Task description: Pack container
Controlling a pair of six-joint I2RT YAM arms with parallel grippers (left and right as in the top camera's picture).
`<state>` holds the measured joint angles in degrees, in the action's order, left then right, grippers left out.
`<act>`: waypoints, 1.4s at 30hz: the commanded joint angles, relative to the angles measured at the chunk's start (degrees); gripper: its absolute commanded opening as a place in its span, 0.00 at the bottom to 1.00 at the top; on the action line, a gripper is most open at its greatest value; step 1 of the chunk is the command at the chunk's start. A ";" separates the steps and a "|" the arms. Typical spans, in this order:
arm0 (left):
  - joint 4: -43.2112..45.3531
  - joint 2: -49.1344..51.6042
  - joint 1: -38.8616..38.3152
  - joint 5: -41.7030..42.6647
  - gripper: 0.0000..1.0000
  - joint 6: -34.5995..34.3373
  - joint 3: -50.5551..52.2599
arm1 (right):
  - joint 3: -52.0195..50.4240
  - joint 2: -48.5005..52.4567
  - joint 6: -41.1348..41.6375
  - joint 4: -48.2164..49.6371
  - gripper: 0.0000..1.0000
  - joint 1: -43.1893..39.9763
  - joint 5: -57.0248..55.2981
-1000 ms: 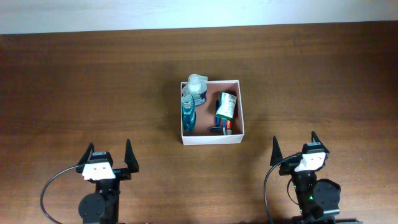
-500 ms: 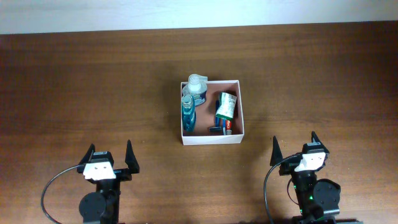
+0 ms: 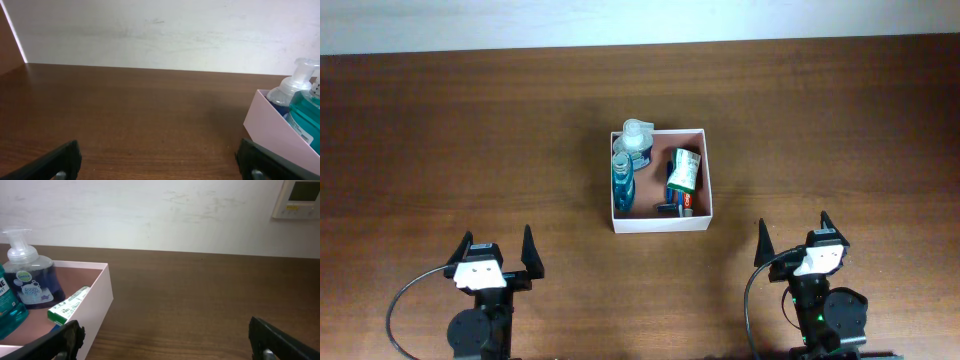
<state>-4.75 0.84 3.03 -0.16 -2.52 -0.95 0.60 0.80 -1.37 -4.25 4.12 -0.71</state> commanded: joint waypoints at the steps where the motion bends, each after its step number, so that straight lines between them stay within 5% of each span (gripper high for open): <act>1: 0.00 -0.50 0.13 0.39 0.99 1.31 0.42 | -0.28 -0.61 0.07 -0.39 0.99 0.33 0.07; 42: 0.00 -0.50 0.13 0.39 0.99 1.31 0.42 | -0.28 -0.61 0.07 -0.39 0.98 0.33 0.07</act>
<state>-4.75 0.84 3.03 -0.16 -2.52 -0.95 0.60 0.80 -1.34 -4.25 4.12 -0.71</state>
